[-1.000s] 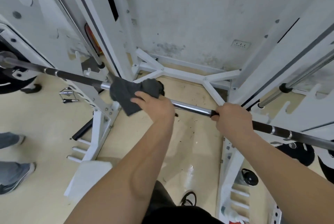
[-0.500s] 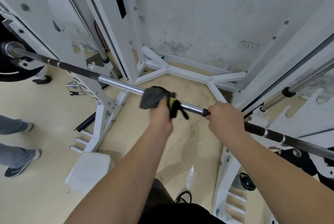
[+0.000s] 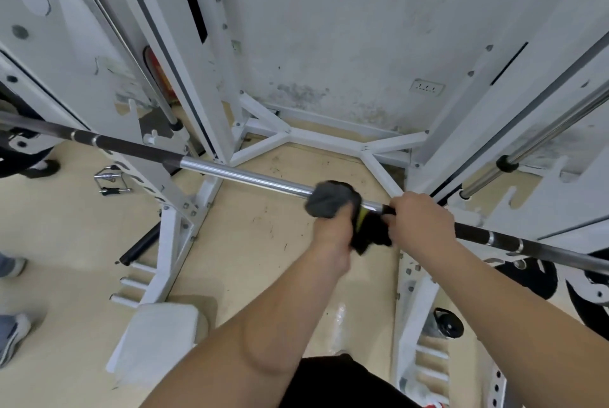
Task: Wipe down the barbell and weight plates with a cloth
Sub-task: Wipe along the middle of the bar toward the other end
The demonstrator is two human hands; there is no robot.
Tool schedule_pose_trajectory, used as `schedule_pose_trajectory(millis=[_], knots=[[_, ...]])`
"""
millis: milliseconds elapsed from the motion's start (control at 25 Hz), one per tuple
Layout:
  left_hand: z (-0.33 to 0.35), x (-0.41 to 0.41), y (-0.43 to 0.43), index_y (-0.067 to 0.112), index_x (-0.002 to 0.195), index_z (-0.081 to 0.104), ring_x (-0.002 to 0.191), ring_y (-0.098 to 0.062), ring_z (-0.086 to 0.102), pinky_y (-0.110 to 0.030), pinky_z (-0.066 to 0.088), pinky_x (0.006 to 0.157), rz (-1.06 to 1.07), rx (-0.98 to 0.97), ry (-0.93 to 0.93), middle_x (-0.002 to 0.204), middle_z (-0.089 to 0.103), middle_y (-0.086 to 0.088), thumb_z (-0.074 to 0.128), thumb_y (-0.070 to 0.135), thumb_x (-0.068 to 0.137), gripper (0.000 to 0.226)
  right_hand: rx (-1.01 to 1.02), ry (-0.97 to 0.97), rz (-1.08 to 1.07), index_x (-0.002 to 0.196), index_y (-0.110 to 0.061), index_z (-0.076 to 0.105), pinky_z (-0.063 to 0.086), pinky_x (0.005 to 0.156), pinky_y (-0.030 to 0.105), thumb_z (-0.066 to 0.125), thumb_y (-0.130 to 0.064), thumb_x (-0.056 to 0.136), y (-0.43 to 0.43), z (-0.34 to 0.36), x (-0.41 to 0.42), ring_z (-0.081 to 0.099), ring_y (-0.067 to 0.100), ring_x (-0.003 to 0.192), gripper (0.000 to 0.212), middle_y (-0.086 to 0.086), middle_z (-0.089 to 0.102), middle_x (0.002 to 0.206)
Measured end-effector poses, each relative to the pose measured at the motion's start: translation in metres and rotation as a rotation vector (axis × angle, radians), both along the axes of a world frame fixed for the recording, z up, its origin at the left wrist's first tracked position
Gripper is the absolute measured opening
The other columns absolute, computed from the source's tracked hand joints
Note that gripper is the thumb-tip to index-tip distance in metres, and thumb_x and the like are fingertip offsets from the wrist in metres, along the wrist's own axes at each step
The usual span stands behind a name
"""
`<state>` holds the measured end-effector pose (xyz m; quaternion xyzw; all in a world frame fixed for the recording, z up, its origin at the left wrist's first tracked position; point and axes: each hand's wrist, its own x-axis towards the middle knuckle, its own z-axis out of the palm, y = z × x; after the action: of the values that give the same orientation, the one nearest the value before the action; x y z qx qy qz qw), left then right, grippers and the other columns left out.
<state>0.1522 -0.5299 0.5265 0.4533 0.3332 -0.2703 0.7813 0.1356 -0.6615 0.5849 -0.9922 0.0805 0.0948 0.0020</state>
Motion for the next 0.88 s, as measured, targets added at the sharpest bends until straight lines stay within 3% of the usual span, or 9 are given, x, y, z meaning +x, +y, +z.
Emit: schedule_pose_trajectory(millis=[80, 160, 280, 400, 480, 640, 720, 800, 880], knots=[[0.007, 0.031, 0.059, 0.004, 0.107, 0.064, 0.063, -0.029, 0.068, -0.029, 0.050, 0.049, 0.148, 0.059, -0.053, 0.087, 0.075, -0.015, 0.068, 0.032, 0.098, 0.029, 0.060, -0.043, -0.009, 0.088, -0.019, 0.059, 0.043, 0.062, 0.033, 0.059, -0.024, 0.095, 0.017, -0.001, 0.007, 0.050, 0.020, 0.088, 0.009, -0.003, 0.047, 0.089], [0.010, 0.066, 0.125, 0.005, 0.102, 0.063, 0.058, -0.029, 0.064, -0.033, 0.047, 0.052, 0.278, 0.197, -0.058, 0.081, 0.074, -0.014, 0.064, 0.034, 0.100, 0.029, 0.120, -0.103, 0.010, 0.096, -0.017, 0.066, 0.042, 0.062, 0.032, 0.058, -0.022, 0.095, 0.045, -0.003, 0.019, 0.056, 0.023, 0.096, 0.009, -0.001, 0.053, 0.095], [-0.005, 0.105, 0.201, 0.010, 0.108, 0.063, 0.073, -0.029, 0.066, -0.036, 0.054, 0.063, 0.353, 0.324, -0.011, 0.097, 0.072, -0.014, 0.068, 0.037, 0.096, 0.029, 0.206, -0.173, 0.070, 0.107, -0.017, 0.072, 0.046, 0.067, 0.033, 0.058, -0.028, 0.098, 0.098, -0.007, 0.037, 0.058, 0.024, 0.097, 0.020, 0.001, 0.061, 0.098], [-0.017, 0.110, 0.218, 0.007, 0.120, 0.069, 0.075, -0.023, 0.067, -0.028, 0.051, 0.054, 0.324, 0.140, -0.081, 0.107, 0.075, -0.012, 0.074, 0.030, 0.092, 0.037, 0.259, -0.200, 0.107, 0.096, -0.015, 0.074, 0.046, 0.064, 0.033, 0.059, -0.027, 0.097, 0.142, -0.016, 0.048, 0.059, 0.025, 0.090, 0.019, 0.000, 0.059, 0.088], [-0.015, 0.092, 0.211, 0.008, 0.122, 0.071, 0.075, -0.023, 0.070, -0.024, 0.049, 0.050, 0.175, 0.059, -0.085, 0.111, 0.079, -0.012, 0.072, 0.031, 0.094, 0.037, 0.276, -0.192, 0.104, 0.097, -0.015, 0.075, 0.049, 0.064, 0.035, 0.060, -0.026, 0.096, 0.160, -0.021, 0.052, 0.058, 0.025, 0.087, 0.018, 0.000, 0.058, 0.089], [0.019, 0.053, 0.212, 0.010, 0.117, 0.070, 0.092, -0.032, 0.076, -0.033, 0.059, 0.067, 0.008, 0.103, -0.009, 0.105, 0.079, -0.015, 0.073, 0.026, 0.089, 0.032, 0.297, -0.216, 0.076, 0.118, -0.014, 0.074, 0.056, 0.081, 0.041, 0.062, -0.023, 0.097, 0.174, -0.014, 0.057, 0.060, 0.029, 0.107, 0.026, 0.004, 0.066, 0.110], [0.053, 0.058, 0.232, 0.014, 0.110, 0.068, 0.093, -0.028, 0.075, -0.033, 0.059, 0.074, 0.115, 0.204, -0.124, 0.102, 0.078, -0.010, 0.071, 0.031, 0.091, 0.026, 0.278, -0.228, 0.045, 0.128, -0.013, 0.070, 0.054, 0.087, 0.039, 0.060, -0.022, 0.098, 0.172, -0.008, 0.061, 0.059, 0.028, 0.114, 0.033, 0.004, 0.065, 0.121], [0.084, 0.075, 0.260, 0.018, 0.101, 0.064, 0.090, -0.021, 0.070, -0.030, 0.053, 0.069, 0.145, 0.448, -0.414, 0.096, 0.074, -0.004, 0.067, 0.031, 0.094, 0.015, 0.271, -0.225, -0.003, 0.131, -0.015, 0.068, 0.055, 0.087, 0.039, 0.058, -0.021, 0.099, 0.170, -0.005, 0.065, 0.060, 0.025, 0.113, 0.034, 0.002, 0.064, 0.125], [0.092, 0.092, 0.281, 0.015, 0.094, 0.061, 0.081, -0.021, 0.065, -0.032, 0.048, 0.063, -0.125, 0.895, -0.739, 0.088, 0.069, -0.004, 0.062, 0.034, 0.090, 0.019, 0.285, -0.227, -0.064, 0.132, -0.016, 0.068, 0.055, 0.086, 0.040, 0.055, -0.019, 0.100, 0.167, -0.005, 0.064, 0.061, 0.024, 0.110, 0.035, 0.001, 0.063, 0.125]])
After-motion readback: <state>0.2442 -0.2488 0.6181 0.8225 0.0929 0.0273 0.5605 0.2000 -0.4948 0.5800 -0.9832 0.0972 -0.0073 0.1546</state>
